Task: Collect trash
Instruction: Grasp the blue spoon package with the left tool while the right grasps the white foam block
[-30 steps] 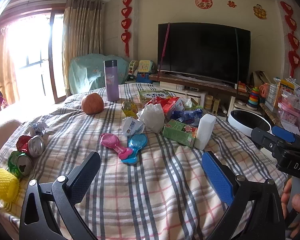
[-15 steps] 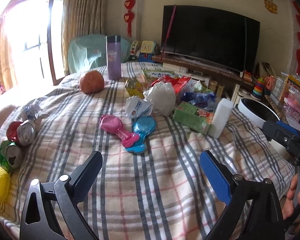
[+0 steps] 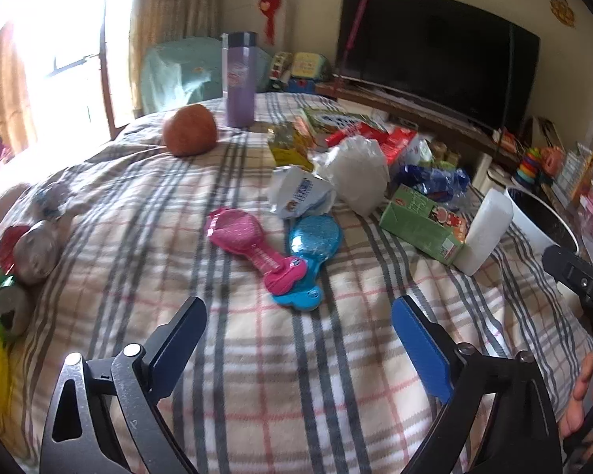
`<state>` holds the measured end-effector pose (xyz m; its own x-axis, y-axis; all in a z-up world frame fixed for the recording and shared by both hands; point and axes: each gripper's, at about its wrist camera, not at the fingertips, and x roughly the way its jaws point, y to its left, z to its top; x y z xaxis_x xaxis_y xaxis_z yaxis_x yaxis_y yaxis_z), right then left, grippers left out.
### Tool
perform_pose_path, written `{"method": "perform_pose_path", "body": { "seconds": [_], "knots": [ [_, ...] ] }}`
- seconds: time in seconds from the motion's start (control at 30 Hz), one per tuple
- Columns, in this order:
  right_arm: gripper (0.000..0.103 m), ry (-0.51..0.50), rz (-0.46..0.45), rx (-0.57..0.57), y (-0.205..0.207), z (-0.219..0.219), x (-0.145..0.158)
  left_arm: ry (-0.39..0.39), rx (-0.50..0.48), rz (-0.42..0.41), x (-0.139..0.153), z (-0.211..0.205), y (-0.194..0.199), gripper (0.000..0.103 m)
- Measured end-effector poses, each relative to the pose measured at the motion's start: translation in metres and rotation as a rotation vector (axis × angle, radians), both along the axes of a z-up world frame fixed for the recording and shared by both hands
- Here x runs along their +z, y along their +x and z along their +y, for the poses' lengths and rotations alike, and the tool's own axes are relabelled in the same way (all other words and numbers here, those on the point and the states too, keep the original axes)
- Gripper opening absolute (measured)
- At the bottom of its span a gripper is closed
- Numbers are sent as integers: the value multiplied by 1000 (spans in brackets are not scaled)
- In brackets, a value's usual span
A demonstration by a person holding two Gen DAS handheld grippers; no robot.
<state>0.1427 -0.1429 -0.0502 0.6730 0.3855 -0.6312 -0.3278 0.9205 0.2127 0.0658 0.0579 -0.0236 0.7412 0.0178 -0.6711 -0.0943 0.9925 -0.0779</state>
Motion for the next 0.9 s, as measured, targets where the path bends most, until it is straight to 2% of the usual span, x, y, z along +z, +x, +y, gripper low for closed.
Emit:
{"method": "perform_pose_path", "body": {
  "seconds": [0.13, 0.33, 0.4, 0.57, 0.63, 0.67, 0.7, 0.73, 0.8, 0.83, 0.9],
  "knots": [
    [103, -10, 19, 7, 12, 3, -6, 34, -74, 48, -5, -4, 27, 93],
    [102, -27, 73, 31, 38, 11, -16, 53, -120, 98, -14, 2, 74, 83],
    [98, -28, 88, 38, 44, 12, -20, 54, -125, 116, -18, 4, 86, 78],
    [87, -16, 127, 60, 59, 16, -29, 58, -132, 153, -31, 7, 115, 77],
    [86, -16, 131, 62, 64, 17, -31, 71, -139, 163, -35, 5, 123, 72],
    [85, -14, 134, 62, 66, 18, -32, 70, -150, 166, -36, 4, 125, 64],
    [83, -8, 141, 63, 69, 17, -34, 60, -165, 178, -39, 2, 129, 55],
    [80, -1, 146, 64, 70, 17, -35, 54, -179, 191, -42, 1, 132, 52],
    [64, 16, 161, 70, 75, 16, -37, 67, -191, 185, -44, -3, 131, 44],
    [58, 19, 166, 75, 76, 16, -38, 69, -197, 184, -44, -5, 132, 43],
    [55, 24, 162, 82, 76, 16, -37, 52, -203, 183, -44, -5, 132, 41]
  ]
}}
